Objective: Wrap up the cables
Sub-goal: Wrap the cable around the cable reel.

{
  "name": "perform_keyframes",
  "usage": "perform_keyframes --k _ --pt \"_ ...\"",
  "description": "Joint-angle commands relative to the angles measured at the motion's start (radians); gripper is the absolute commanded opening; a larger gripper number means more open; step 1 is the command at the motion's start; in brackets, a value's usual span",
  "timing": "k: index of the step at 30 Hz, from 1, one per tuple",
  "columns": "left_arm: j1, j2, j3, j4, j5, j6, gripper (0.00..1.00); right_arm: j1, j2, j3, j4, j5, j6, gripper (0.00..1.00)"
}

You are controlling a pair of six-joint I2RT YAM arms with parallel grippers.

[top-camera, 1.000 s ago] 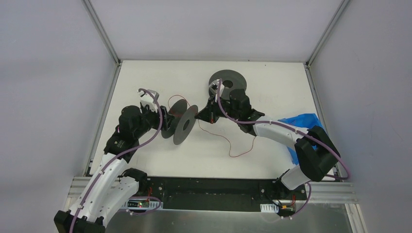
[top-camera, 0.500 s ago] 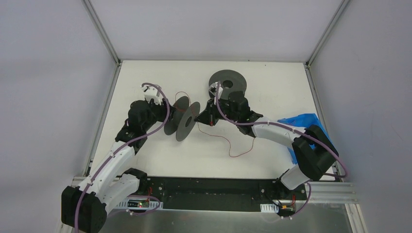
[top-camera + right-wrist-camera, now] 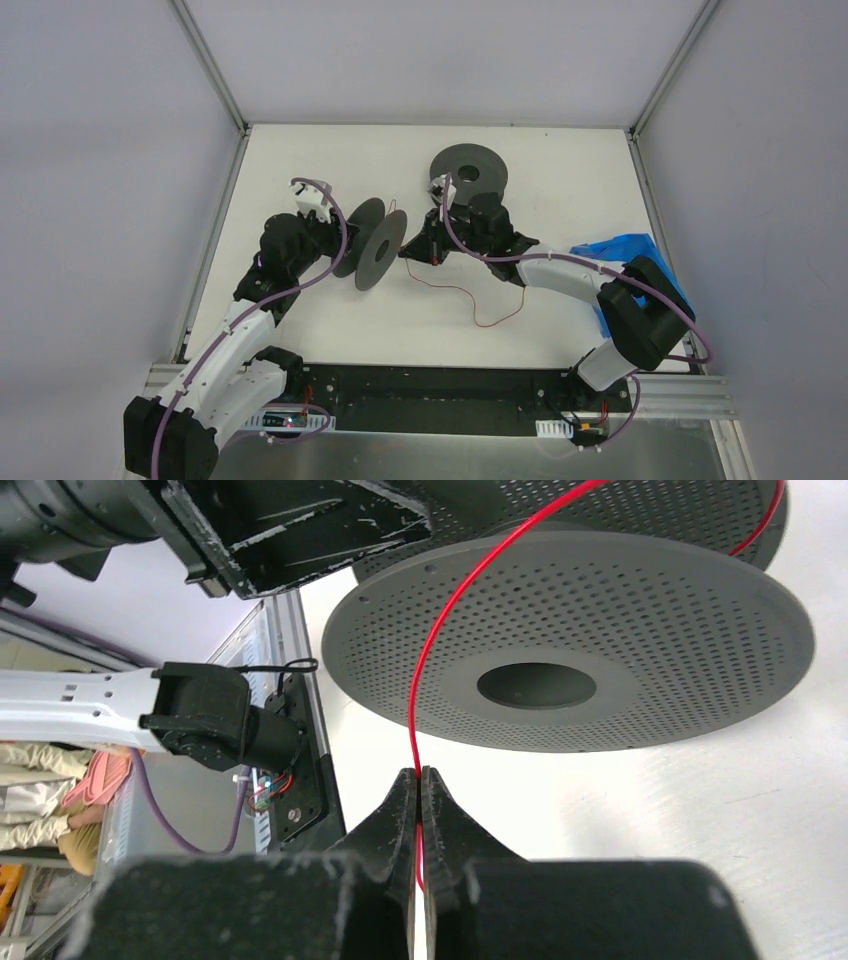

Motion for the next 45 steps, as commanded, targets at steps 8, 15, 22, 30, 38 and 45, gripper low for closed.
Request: perform_keyframes --k 8,15,22,30,38,45 --pt "0.002 -0.053 0.032 -0.056 0.064 0.043 0.29 0.018 -0.043 0.141 -0.09 -0.181 -0.137 0.0" --pt "0.002 -0.091 0.058 -0.111 0.06 0.074 0.47 0.027 -0.035 0.22 -0.218 -0.255 -0.205 0.0" --pt "0.003 -0.107 0.07 -0.142 0.047 0.08 0.52 0.077 -0.016 0.236 -0.216 -0.274 -0.197 0.0" --pt "0.002 -0.093 0.079 -0.141 0.05 0.085 0.53 0.12 -0.021 0.214 -0.151 -0.263 -0.153 0.0" --pt "0.002 -0.085 0.07 -0.119 0.062 0.07 0.53 0.138 -0.027 0.194 -0.076 -0.261 -0.101 0.0" --pt "0.002 -0.05 0.06 -0.037 0.046 0.046 0.53 0.151 -0.026 0.145 0.04 -0.257 -0.025 0.0"
